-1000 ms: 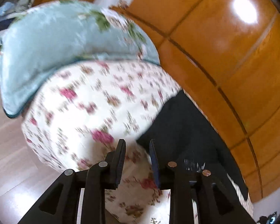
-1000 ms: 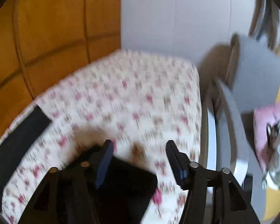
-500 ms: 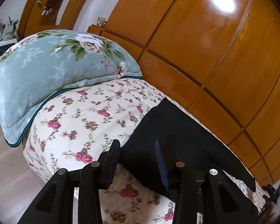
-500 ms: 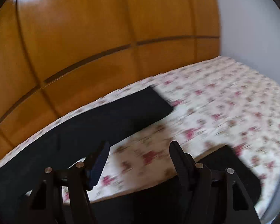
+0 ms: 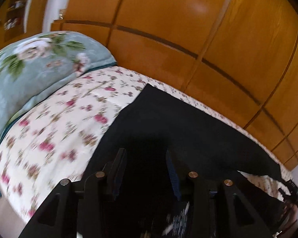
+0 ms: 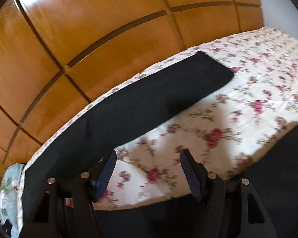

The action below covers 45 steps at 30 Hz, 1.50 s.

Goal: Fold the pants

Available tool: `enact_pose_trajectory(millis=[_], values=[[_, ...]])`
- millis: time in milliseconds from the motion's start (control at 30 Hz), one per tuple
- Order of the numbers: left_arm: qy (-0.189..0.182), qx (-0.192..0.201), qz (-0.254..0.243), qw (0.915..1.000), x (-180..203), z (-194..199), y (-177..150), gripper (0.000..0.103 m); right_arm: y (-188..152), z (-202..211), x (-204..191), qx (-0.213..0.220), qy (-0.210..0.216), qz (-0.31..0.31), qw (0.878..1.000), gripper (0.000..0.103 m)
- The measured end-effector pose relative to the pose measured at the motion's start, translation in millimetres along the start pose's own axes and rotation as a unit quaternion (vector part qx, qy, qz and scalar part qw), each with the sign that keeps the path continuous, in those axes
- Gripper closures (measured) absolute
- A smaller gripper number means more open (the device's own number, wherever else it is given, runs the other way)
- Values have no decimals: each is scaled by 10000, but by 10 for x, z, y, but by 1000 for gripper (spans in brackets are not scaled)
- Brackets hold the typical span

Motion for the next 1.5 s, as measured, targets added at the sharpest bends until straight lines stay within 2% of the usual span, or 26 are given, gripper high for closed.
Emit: enact_pose_trajectory(millis=[100, 167, 367, 433, 567, 667, 700, 733, 800, 900, 1033, 1100, 1233, 1433, 1500], values=[[-79, -171, -113, 9998, 101, -318, 193, 56, 57, -176, -56, -140, 202, -154, 9996, 33], [-69, -221, -52, 9997, 129, -543, 343, 56, 133, -265, 23, -133, 132, -393, 9991, 33], [140, -508, 85, 9986, 113, -1239, 738, 55, 301, -497, 614, -95, -111, -1526, 9882, 34], [198, -593, 142, 9979, 89, -1425, 844, 54, 379, -523, 726, 111, 193, -1817, 9831, 33], [376, -649, 196, 9970, 24, -1716, 1038, 43, 587, -600, 821, 440, 83, -1852, 9817, 34], [419, -683, 124, 9967, -8, -1895, 1148, 38, 671, -705, 929, 528, -60, -2149, 9752, 55], [398, -738, 72, 9964, -2, -1953, 1168, 37, 666, -717, 969, 481, -106, -2164, 9751, 75], [437, -814, -41, 9957, 8, -2026, 1184, 37, 670, -725, 1008, 404, -175, -2133, 9760, 86], [434, -868, -179, 9951, 36, -2102, 1209, 37, 693, -708, 1049, 329, -277, -2014, 9786, 89], [360, -870, -283, 9952, 72, -2165, 1262, 37, 809, -519, 1145, 601, -470, -2071, 9753, 91], [304, -886, -431, 9947, 138, -2286, 1316, 37, 737, -614, 1168, 434, -749, -1806, 9797, 91], [315, -871, -558, 9941, 192, -2332, 1327, 35, 693, -680, 1168, 520, -815, -1688, 9809, 91], [378, -841, -962, 9911, 326, -2440, 1326, 34, 638, -696, 1178, 650, -773, -1671, 9807, 91], [491, -707, -1098, 9902, 408, -2517, 1320, 34, 567, -607, 1187, 813, -574, -1782, 9789, 91], [555, -659, -1193, 9891, 445, -2535, 1311, 40, 562, -599, 1185, 838, -559, -1783, 9788, 91]])
Point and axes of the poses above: each gripper's, at about its wrist camera, not at the fingertips, and z roughly against the way its jaws point, x to its right, y to its top, the point moved 6 cm from there along -z, roughly the way its jaws point, and after that the axes turned 4 degrees about z, right-handed, at the moved point
